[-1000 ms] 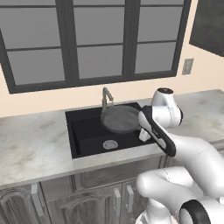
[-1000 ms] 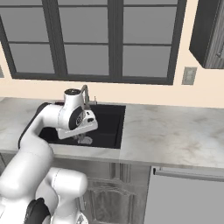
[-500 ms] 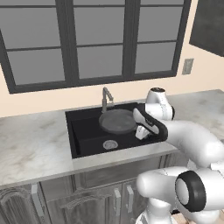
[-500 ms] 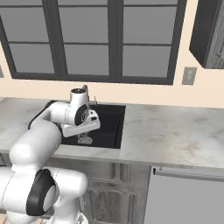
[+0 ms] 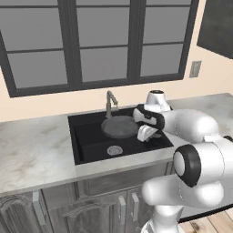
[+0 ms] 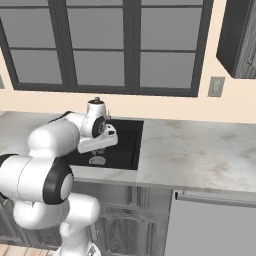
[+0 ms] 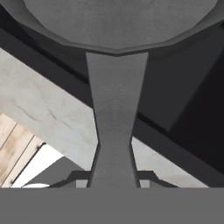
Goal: Move the pot and pan from the stove into the sink.
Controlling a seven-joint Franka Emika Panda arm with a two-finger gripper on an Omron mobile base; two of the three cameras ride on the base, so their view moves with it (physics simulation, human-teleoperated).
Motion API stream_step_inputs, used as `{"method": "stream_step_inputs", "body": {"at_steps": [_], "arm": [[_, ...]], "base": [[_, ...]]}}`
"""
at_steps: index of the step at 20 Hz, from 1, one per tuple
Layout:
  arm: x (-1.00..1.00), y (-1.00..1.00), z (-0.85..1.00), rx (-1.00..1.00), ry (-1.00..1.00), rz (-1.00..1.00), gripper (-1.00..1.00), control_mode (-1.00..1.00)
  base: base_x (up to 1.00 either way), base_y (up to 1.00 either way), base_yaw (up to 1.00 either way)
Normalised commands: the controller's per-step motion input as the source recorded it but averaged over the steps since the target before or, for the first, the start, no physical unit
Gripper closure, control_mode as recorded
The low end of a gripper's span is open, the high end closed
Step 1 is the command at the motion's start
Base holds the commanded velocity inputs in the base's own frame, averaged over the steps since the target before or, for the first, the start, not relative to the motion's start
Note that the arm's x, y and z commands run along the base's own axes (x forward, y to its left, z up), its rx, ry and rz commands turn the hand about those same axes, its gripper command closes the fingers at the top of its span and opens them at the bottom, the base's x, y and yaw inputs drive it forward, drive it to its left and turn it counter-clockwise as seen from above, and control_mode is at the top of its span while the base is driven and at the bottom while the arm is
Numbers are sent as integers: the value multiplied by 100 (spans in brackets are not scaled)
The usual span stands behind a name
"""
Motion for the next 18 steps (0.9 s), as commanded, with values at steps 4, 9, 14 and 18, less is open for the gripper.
{"method": "stream_step_inputs", "body": {"at_steps": [4,9,14,18], "arm": [[26,3,-38,-4,9,5,100,-100],[37,6,-34,-4,5,4,100,-100],[63,4,-24,0,4,1,100,-100],[62,0,-25,0,3,1,100,-100]], "base": [[0,0,0],[0,0,0],[0,0,0],[0,0,0]]}}
